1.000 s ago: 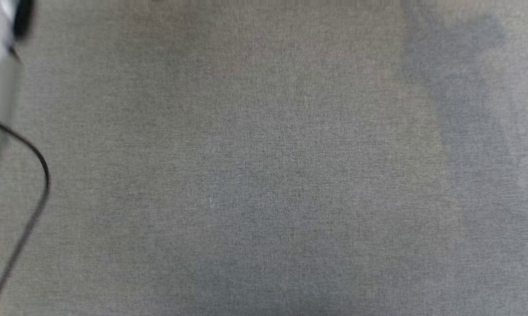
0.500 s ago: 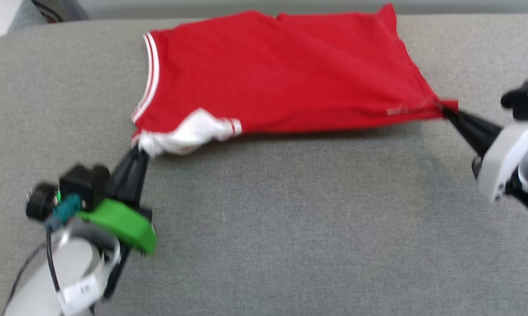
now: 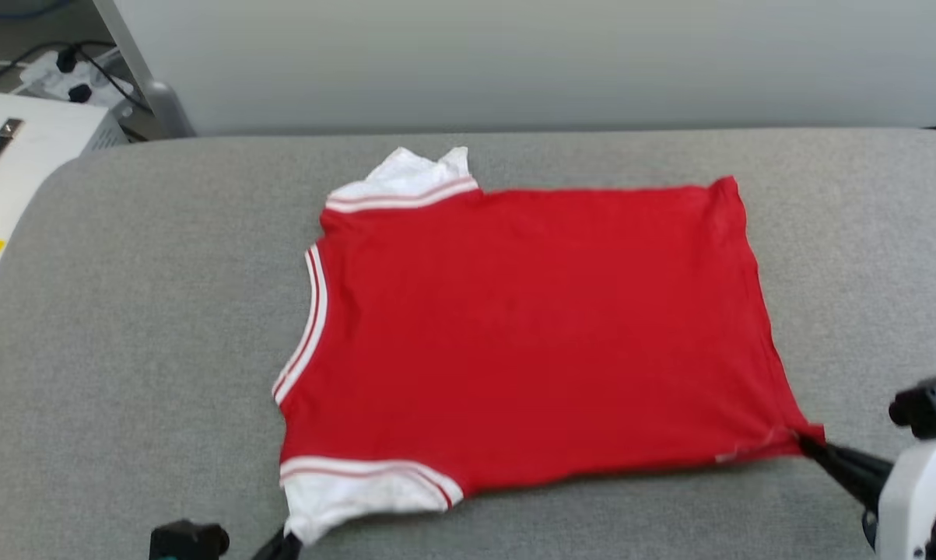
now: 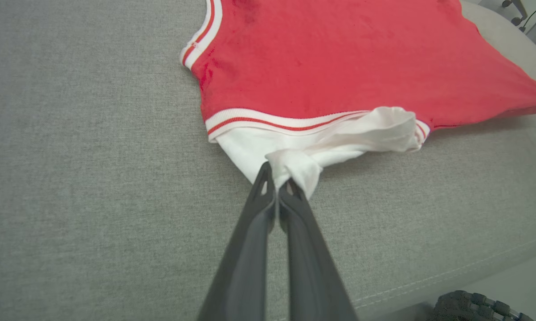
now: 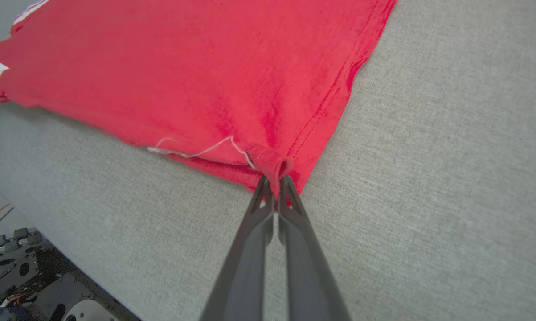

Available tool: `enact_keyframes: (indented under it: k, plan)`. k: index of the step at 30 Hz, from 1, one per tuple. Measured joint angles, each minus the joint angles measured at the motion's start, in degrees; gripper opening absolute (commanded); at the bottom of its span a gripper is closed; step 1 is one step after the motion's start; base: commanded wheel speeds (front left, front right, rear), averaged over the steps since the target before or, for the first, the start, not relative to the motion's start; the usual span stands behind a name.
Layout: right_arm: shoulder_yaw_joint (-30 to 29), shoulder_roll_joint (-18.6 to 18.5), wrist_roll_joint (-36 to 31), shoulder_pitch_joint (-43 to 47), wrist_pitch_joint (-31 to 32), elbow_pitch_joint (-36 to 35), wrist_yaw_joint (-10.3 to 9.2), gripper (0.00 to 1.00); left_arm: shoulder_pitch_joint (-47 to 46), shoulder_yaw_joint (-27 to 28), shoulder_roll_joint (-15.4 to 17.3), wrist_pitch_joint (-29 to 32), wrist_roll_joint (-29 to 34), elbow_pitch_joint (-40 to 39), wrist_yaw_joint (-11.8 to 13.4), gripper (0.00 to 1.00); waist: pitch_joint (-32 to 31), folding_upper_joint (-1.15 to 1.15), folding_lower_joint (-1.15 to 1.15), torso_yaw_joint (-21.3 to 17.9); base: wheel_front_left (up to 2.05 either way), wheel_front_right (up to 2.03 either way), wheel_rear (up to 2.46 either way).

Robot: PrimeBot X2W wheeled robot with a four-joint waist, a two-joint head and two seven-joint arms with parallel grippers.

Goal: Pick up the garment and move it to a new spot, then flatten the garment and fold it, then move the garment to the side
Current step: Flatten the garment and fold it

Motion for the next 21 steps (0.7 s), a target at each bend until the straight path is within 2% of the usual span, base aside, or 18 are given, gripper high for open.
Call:
enact_keyframes:
  k: [6, 11, 17, 21]
  plan:
    - [-2.36, -2.04, 2.76, 8.61, 3.14, -3.55, 0.0, 0.0, 4.92, -1.32, 2.45, 5.04, -4.1, -3.9, 0.03, 0.0, -2.47, 0.0, 0.0, -0.31, 0.0, 0.0, 0.0]
    - [-6.3, -1.81, 2.69, 11.11, 4.15, -4.79, 0.0, 0.0, 4.44, -1.82, 3.12, 4.66, -2.61, -3.92, -0.23, 0.0, -2.14, 0.0, 0.0, -0.28, 0.0, 0.0, 0.0]
    - [-12.27, 0.43, 1.94, 11.09, 4.97, -5.72, 0.0, 0.0, -2.49, -1.26, 2.75, 2.44, 0.65, -0.98, -3.37, 0.0, -0.42, 0.0, 0.0, -0.03, 0.0, 0.0, 0.0]
    - [-16.46, 2.32, 1.97, 10.06, 6.02, -5.7, 0.0, 0.0, -9.27, -0.85, 1.72, 2.11, 1.16, 2.23, -6.38, 0.0, 1.48, 0.0, 0.0, -0.05, 0.0, 0.0, 0.0]
